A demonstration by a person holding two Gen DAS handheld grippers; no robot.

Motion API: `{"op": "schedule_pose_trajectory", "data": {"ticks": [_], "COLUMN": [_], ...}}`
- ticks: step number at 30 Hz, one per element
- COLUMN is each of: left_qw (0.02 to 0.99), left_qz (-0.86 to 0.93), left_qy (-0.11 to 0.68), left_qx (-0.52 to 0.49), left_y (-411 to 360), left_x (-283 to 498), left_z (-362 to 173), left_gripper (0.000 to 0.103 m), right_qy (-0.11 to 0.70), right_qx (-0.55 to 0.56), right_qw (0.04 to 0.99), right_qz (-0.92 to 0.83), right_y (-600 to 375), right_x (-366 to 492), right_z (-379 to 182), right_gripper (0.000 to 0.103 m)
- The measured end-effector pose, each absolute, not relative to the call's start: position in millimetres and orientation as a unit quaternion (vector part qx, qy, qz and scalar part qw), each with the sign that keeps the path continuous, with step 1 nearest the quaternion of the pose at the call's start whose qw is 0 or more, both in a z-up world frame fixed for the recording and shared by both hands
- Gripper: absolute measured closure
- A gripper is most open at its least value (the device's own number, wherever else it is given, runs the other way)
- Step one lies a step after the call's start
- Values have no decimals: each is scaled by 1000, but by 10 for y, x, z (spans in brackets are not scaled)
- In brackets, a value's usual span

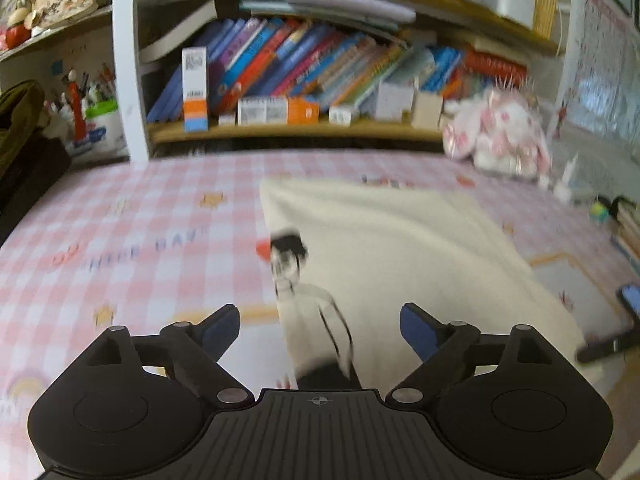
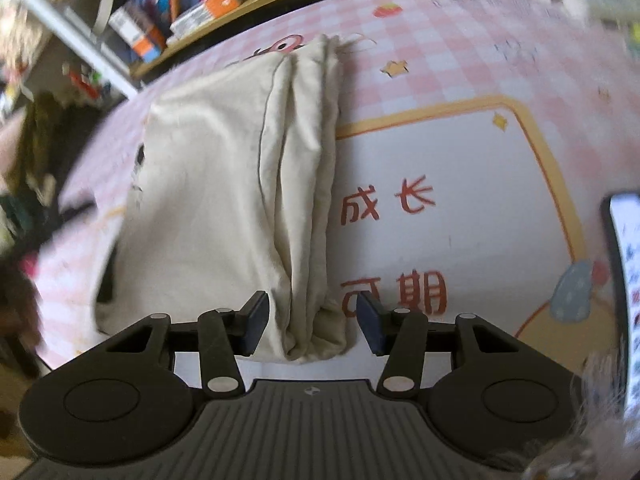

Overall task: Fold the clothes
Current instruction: 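Open both grippers and release the lengthwise-folded T-shirt, then grasp the folded edge with the right gripper and lift it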

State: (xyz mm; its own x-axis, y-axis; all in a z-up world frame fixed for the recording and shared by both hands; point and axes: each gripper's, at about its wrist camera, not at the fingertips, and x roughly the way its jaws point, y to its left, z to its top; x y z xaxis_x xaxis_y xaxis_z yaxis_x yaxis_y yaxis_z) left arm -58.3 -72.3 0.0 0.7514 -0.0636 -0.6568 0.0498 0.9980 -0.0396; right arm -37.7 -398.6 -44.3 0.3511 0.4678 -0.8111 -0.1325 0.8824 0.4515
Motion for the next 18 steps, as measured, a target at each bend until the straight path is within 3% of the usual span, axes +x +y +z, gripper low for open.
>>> {"op": "schedule_pose_trajectory", "data": {"ticks": [5,10,18], "left_qw": [926,921,916], "left_qz": [-23,-35,-77], "left_qy": [377,382,363], "left_qx": [12,65,154], "left_y": [-927,-1196,-1519], "left_x": [-811,-970,-1177], "left_z": [-93,-127,-153], "left_gripper": [13,13,14], "right_qy": [543,546,547], "right_qx": [193,185,160], "right_qw": [792,787,783], "right_qz": [200,221,248], "right_y": [-4094,-4084,-3985], "right_x": [-341,-309,-305], "right_z": [-458,-471,-520], "right_gripper": [65,65,81]}}
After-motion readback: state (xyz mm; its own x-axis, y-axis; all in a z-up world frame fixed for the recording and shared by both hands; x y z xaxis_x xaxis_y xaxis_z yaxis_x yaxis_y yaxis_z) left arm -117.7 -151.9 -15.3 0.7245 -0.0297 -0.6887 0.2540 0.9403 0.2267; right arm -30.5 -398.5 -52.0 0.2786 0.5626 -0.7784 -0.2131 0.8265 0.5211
